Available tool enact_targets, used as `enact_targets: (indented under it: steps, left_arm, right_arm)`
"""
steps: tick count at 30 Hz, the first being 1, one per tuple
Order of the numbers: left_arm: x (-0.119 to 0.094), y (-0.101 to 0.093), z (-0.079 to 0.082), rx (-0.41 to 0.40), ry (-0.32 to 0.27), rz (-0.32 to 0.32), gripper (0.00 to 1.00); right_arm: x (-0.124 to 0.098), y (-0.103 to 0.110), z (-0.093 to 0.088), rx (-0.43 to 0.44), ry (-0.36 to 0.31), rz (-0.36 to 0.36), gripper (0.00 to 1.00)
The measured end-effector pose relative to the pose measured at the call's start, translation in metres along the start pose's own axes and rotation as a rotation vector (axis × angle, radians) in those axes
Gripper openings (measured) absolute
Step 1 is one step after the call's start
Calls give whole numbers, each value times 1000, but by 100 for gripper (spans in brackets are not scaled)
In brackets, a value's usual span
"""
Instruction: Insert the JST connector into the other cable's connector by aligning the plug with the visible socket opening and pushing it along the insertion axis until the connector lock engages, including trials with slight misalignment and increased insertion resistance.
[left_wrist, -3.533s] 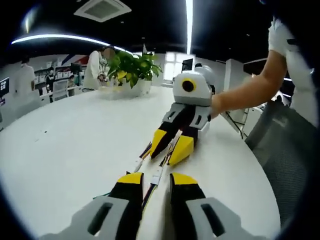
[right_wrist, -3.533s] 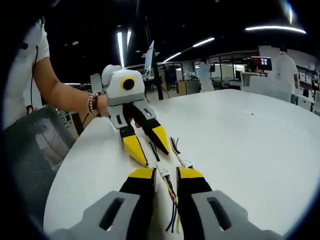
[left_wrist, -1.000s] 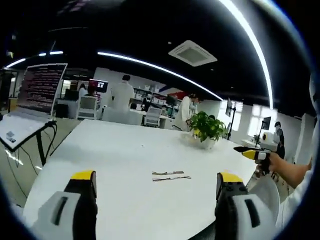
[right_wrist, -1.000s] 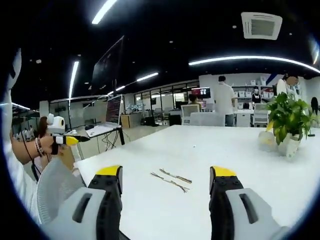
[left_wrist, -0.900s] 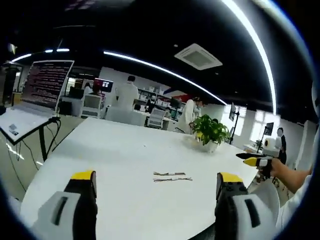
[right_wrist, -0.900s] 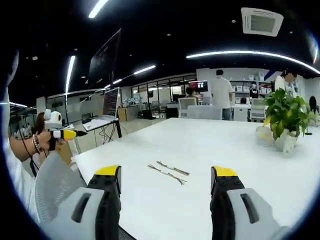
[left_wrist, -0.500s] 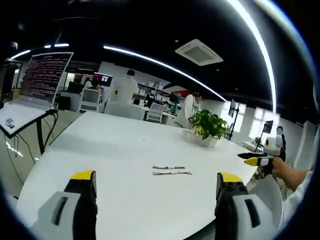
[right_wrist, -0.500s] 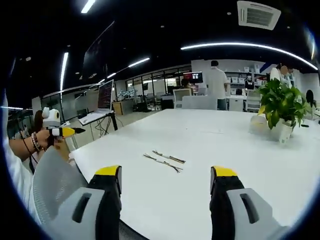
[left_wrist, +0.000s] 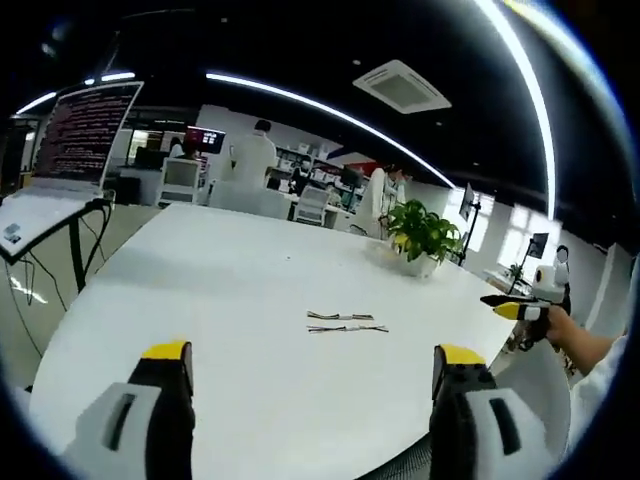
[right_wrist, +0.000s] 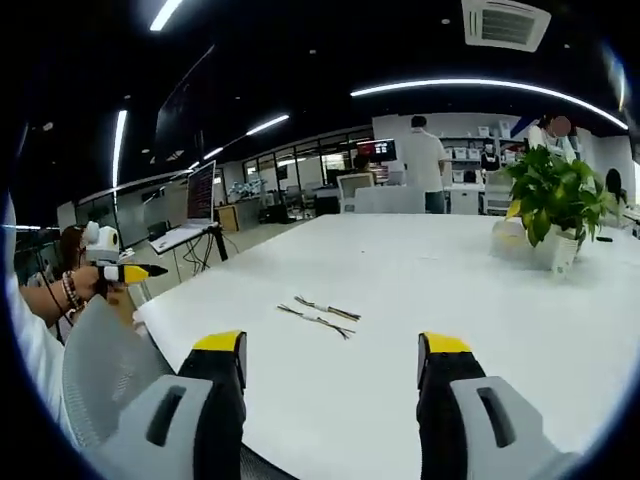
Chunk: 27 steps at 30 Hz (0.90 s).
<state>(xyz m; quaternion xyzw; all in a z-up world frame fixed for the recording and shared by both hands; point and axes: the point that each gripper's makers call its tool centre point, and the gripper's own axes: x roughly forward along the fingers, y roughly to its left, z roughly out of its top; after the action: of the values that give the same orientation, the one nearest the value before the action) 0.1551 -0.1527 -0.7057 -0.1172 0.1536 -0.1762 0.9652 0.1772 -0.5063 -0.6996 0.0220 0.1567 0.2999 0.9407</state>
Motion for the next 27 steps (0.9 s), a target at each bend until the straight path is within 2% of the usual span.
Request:
enact_targets:
  steps: [14, 27]
  left_arm:
    - [3, -2, -9, -6, 34, -11, 99]
    - [1, -6, -12, -11, 43, -16, 99]
  right_arm:
    - [4, -1, -15, -4, 50, -2, 67]
    - [-4, -2, -19, -4, 59, -16, 66]
